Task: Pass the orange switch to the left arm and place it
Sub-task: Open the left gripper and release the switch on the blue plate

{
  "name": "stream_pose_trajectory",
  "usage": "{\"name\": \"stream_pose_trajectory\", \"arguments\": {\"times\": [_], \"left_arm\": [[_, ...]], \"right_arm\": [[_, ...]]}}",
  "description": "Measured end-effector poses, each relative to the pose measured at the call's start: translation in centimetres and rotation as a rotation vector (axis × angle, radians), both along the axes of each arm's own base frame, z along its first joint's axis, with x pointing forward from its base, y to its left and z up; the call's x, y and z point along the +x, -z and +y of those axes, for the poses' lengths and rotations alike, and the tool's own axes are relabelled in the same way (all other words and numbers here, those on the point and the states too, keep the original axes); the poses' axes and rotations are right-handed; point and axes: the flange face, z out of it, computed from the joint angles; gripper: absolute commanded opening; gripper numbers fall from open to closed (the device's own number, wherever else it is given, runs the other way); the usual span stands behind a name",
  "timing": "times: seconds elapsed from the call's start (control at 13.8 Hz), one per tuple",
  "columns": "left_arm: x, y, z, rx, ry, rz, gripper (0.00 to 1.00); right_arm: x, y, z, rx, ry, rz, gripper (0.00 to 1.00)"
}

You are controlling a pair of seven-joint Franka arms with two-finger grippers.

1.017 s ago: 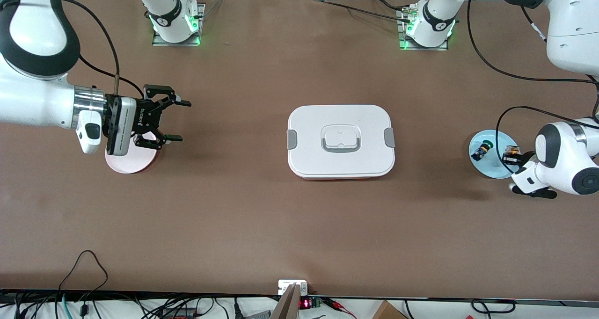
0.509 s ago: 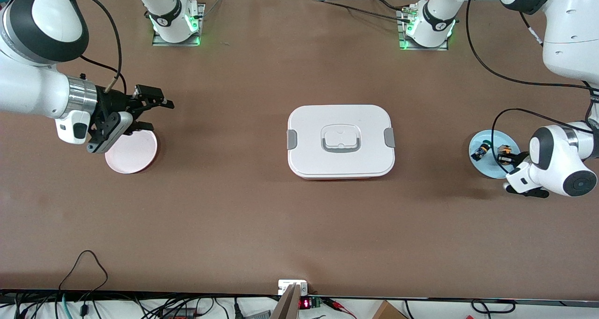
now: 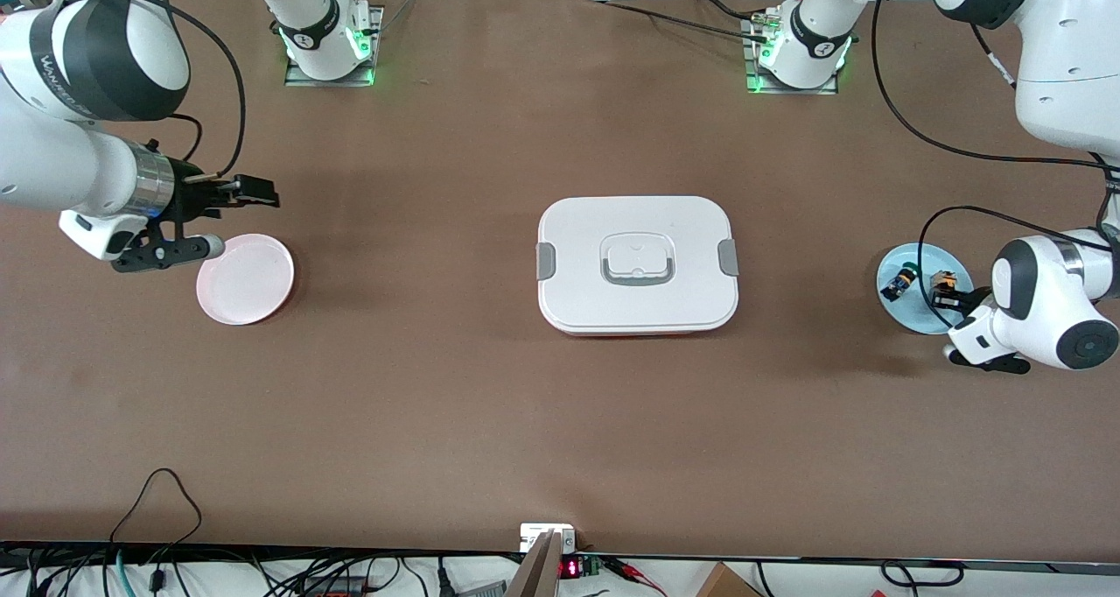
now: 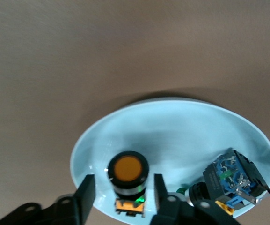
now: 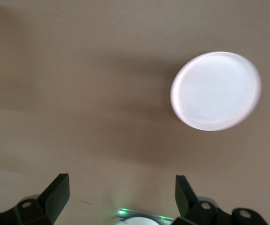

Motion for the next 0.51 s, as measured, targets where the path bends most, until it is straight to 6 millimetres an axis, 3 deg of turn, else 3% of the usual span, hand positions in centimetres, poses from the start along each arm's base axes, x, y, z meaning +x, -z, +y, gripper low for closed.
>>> {"name": "stream_pose_trajectory", "arguments": {"times": [0.15, 0.29, 0.51], "left_arm": [[0.8, -3.2, 1.2, -0.064, 0.008, -0.067, 1.00], [2.1, -8.8, 2.0, -0.106, 0.078, -0.158, 1.00], [2.7, -17.5, 0.6, -0.108, 0.141, -0.246, 1.00]], "right_arm": [[0.7, -1.9, -1.8, -0.126, -0.012, -0.048, 1.00], [1.6, -4.6, -4.5, -0.175, 0.024, -0.112, 1.00], [2.0, -6.6, -9.1, -0.180, 0.105, -0.150, 1.00]]}}
